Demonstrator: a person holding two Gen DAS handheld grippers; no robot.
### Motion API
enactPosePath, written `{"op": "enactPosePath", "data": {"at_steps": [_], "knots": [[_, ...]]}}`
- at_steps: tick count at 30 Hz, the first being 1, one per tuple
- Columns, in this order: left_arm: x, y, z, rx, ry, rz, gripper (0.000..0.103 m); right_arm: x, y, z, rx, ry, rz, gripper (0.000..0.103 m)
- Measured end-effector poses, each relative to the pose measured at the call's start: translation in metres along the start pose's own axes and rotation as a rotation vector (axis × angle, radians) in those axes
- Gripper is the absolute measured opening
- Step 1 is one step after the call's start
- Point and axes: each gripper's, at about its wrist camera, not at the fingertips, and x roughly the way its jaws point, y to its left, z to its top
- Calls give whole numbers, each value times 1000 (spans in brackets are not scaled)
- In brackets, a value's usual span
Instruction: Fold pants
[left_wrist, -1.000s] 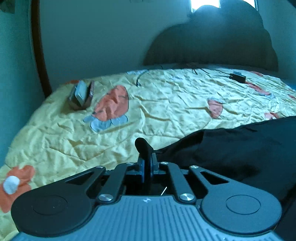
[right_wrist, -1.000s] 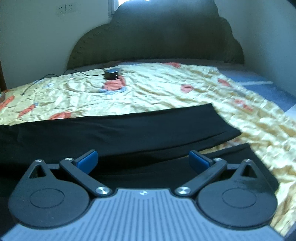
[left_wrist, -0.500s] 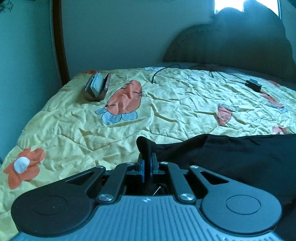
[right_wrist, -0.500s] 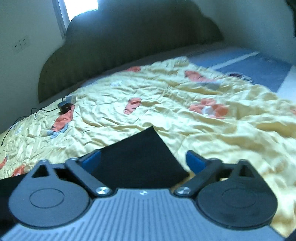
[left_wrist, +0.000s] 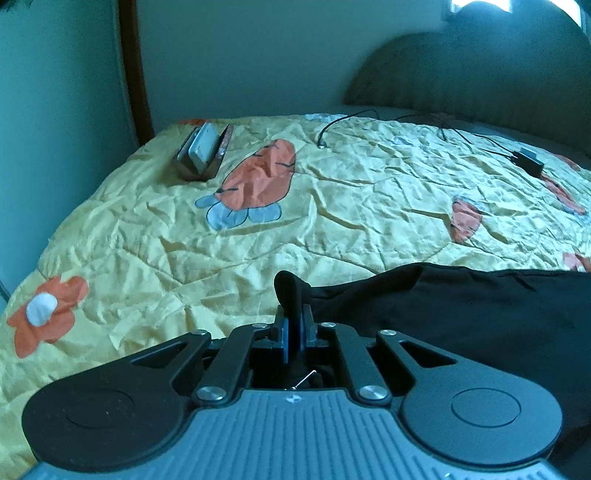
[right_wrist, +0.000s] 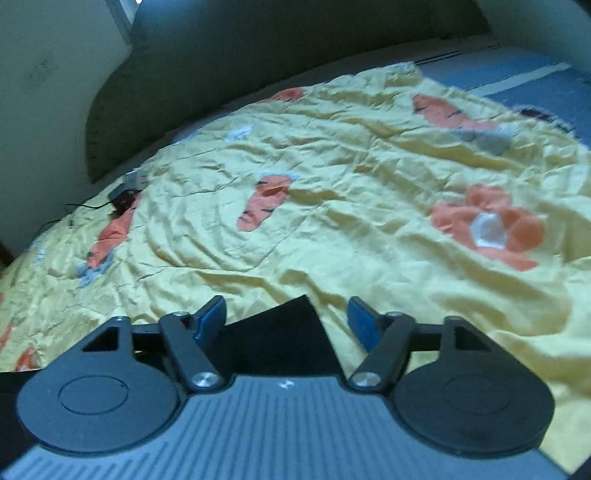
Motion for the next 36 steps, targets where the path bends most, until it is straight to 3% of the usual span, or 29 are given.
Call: {"op": "enactPosePath", "data": {"at_steps": [1, 3, 6, 15, 27, 36], "knots": [[1, 2, 0, -12, 4, -11, 5, 2, 1, -1, -6, 14, 12, 39], [5, 5, 2, -27, 12, -7, 6, 5, 7, -6, -50, 24, -4, 22], [7, 9, 2, -71, 7, -16, 6, -1, 23, -12, -135, -8, -35, 15], [-15, 13, -7, -122, -78, -48, 5, -59, 35, -13, -61, -180, -21, 12], [-71, 26, -27, -191, -182, -146, 5, -119, 36, -24, 62, -276, 71, 11], [-112, 38, -65, -235, -210, -213, 5, -178, 15, -68, 130, -320, 150, 10]]}}
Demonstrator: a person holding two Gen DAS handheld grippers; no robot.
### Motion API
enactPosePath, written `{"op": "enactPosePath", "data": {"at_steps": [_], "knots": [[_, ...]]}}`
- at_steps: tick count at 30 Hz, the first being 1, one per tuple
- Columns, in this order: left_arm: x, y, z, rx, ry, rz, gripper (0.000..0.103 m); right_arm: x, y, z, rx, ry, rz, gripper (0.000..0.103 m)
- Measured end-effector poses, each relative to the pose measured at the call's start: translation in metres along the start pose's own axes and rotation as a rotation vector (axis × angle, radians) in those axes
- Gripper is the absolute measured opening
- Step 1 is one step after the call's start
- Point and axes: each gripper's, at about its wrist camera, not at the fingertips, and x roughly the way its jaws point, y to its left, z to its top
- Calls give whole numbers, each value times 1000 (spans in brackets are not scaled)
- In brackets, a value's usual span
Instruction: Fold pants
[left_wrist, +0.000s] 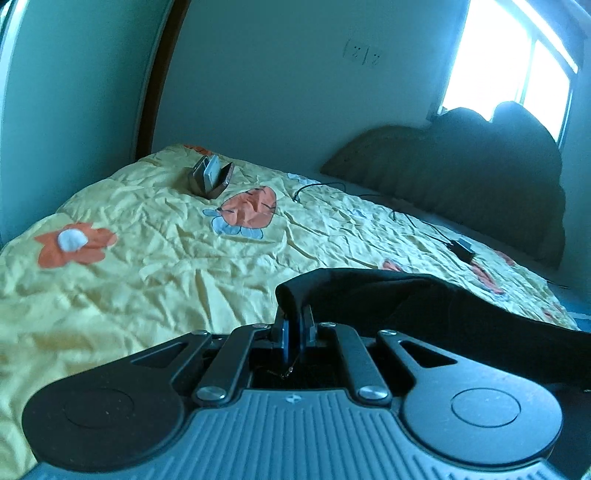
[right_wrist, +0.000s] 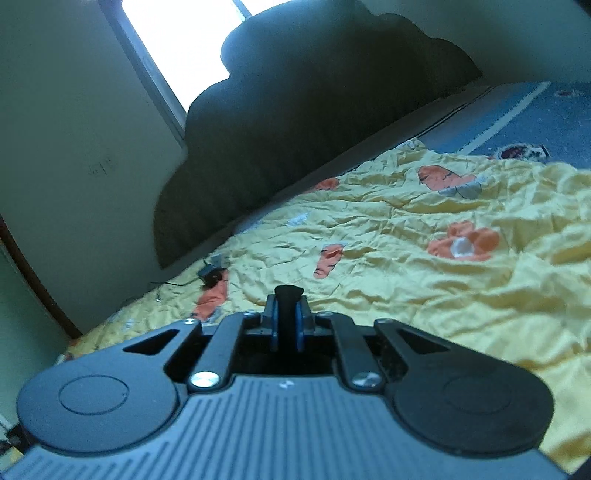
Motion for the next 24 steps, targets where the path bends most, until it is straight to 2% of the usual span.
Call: {"op": "enactPosePath", "data": {"at_steps": [9, 13, 17, 24], "knots": [[-55, 12, -36, -6, -23, -105, 5, -55, -42, -48, 75, 58, 20, 10], [-74, 21, -53, 27, 2, -137, 5, -74, -59, -65, 76, 107, -29, 10], [-85, 27, -63, 63, 34, -143, 5, -80, -62, -73, 23, 152, -129, 10], [-90, 30, -74, 133, 79, -126, 5, -72, -63, -81, 6, 239, -229, 10]]}}
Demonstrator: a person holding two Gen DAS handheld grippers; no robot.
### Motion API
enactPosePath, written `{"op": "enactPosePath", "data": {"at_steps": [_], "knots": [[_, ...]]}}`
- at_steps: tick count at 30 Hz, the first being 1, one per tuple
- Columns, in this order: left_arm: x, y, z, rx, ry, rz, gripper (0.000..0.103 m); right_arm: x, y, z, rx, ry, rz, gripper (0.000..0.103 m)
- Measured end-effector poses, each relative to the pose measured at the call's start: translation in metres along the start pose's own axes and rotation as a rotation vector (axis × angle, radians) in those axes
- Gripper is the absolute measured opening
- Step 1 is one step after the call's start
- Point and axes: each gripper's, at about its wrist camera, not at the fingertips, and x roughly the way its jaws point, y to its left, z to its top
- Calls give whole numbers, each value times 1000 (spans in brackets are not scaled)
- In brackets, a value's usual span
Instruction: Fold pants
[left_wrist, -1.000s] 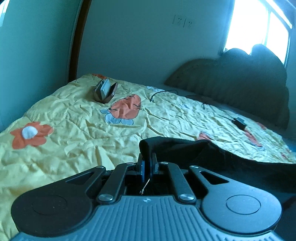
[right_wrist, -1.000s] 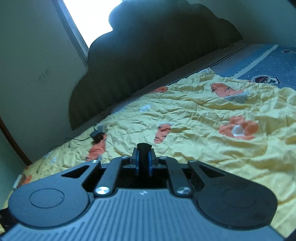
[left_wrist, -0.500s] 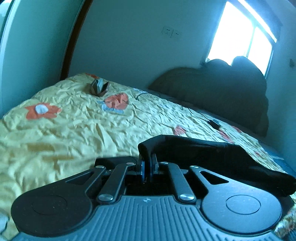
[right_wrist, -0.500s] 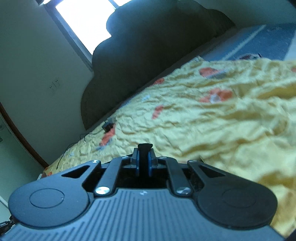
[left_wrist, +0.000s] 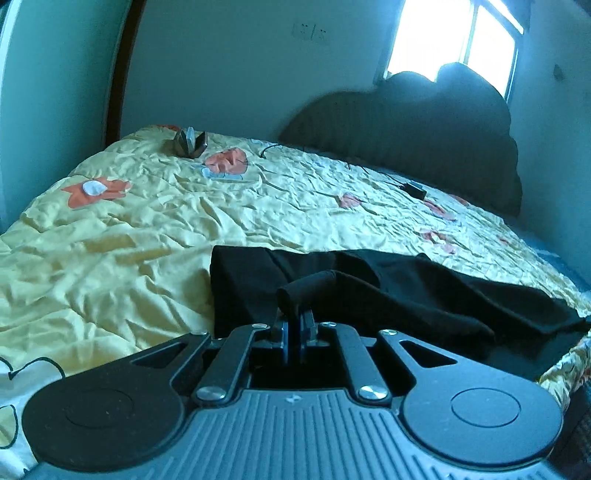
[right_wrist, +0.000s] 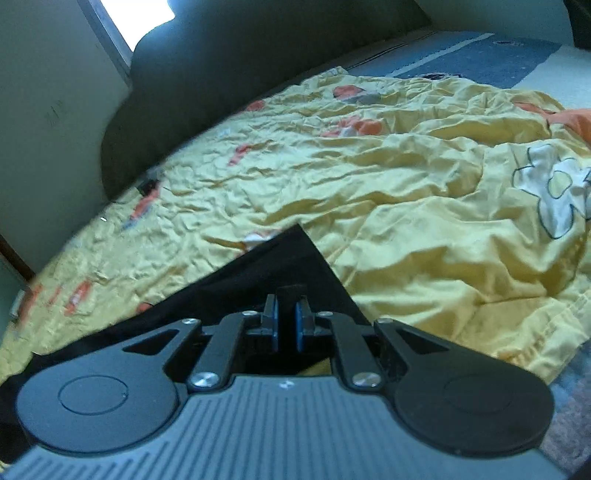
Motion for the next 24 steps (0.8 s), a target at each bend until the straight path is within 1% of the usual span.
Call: {"op": "enactPosePath", "data": {"at_steps": [3, 4, 5, 6, 7, 8, 10, 12, 13, 14, 16, 17, 19, 22, 24], "knots": [[-3, -2, -1, 31, 13, 5, 6, 2, 1, -2, -11, 24, -25, 10], [-5, -2, -2, 41, 15, 4, 6, 2, 1, -2, -2, 45, -28, 16], [-7, -1, -3, 45, 20, 3, 7, 2, -2, -2, 15, 72, -19, 18], [-7, 0, -3, 44, 25, 5, 7, -1, -5, -2, 23, 82, -25, 21], [-7, 1, -4, 41, 30, 3, 7, -6, -7, -4, 27, 77, -43, 34], [-7, 2, -4, 38, 30, 1, 7, -13, -8, -5, 26, 67, -54, 39], [-8, 3, -3, 35, 20, -1, 7, -26, -11, -5, 37, 35, -71, 39], [-11, 3, -2, 23, 2, -5, 7, -39, -10, -4, 44, -28, -123, 39], [-11, 2, -2, 17, 1, -2, 7, -44, -6, -4, 29, -56, -133, 40], [-11, 1, -1, 18, 6, 5, 7, -47, 3, -4, 4, -70, -115, 40], [-14, -1, 0, 25, 4, 4, 7, -49, 31, -8, -73, -68, -34, 39], [-15, -2, 1, 35, 1, 6, 7, -48, 49, -13, -114, -61, 19, 40], [-17, -1, 3, 32, -10, 5, 7, -40, 90, -27, -200, -4, 166, 40], [-20, 2, 6, 32, -19, 5, 7, -31, 154, -55, -360, 45, 298, 40], [-25, 4, 7, 21, -42, -4, 7, -22, 195, -79, -446, 116, 400, 39]]}}
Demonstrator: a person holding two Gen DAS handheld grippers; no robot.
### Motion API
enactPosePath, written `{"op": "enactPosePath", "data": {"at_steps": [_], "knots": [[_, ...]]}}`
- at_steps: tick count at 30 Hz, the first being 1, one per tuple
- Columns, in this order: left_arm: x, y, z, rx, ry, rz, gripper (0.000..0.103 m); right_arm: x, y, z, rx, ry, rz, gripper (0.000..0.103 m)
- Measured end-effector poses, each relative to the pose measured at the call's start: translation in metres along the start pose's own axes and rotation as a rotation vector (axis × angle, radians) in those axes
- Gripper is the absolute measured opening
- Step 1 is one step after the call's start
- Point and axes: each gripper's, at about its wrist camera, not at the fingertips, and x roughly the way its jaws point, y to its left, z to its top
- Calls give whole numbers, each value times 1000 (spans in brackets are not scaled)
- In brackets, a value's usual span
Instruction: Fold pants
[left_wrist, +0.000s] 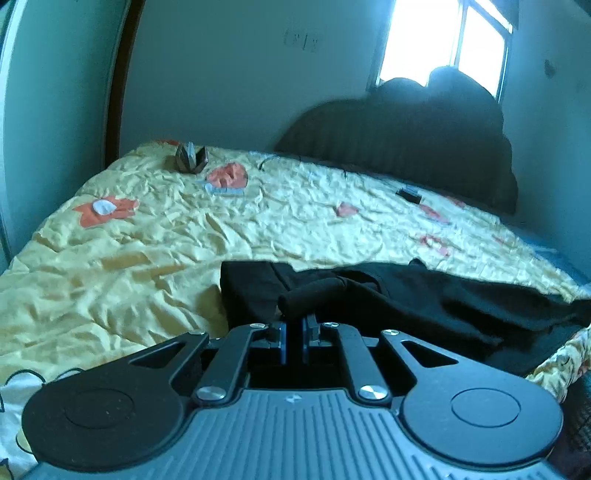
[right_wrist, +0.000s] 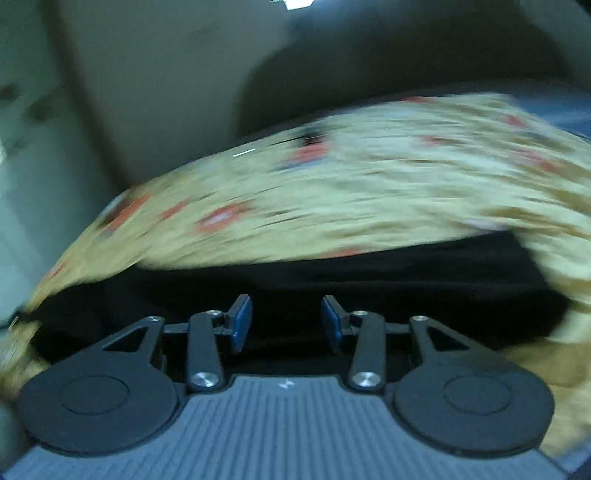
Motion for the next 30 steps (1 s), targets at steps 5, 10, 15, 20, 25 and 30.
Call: {"op": "enactPosePath", "data": {"at_steps": [5, 10, 15, 20, 25, 30], "knots": [[-10, 7, 5, -44, -52, -34, 8, 45, 99, -27, -340, 36, 28, 48], [-15, 6, 11, -47, -76, -68, 8, 73, 191, -66, -716, -42, -26, 64], [-14, 9, 17, -61, -82, -91, 8, 109, 249, -94, -922, -43, -55, 63], [-15, 10, 18, -47, -88, -104, 8, 132, 267, -94, -975, -35, -137, 55], [-11, 16, 5, -31, -52, -97, 8, 137, 253, -89, -994, -3, -217, 3], [-5, 15, -20, 58, 34, -9, 12, 113, 256, -107, -1084, -40, -218, 3]]}}
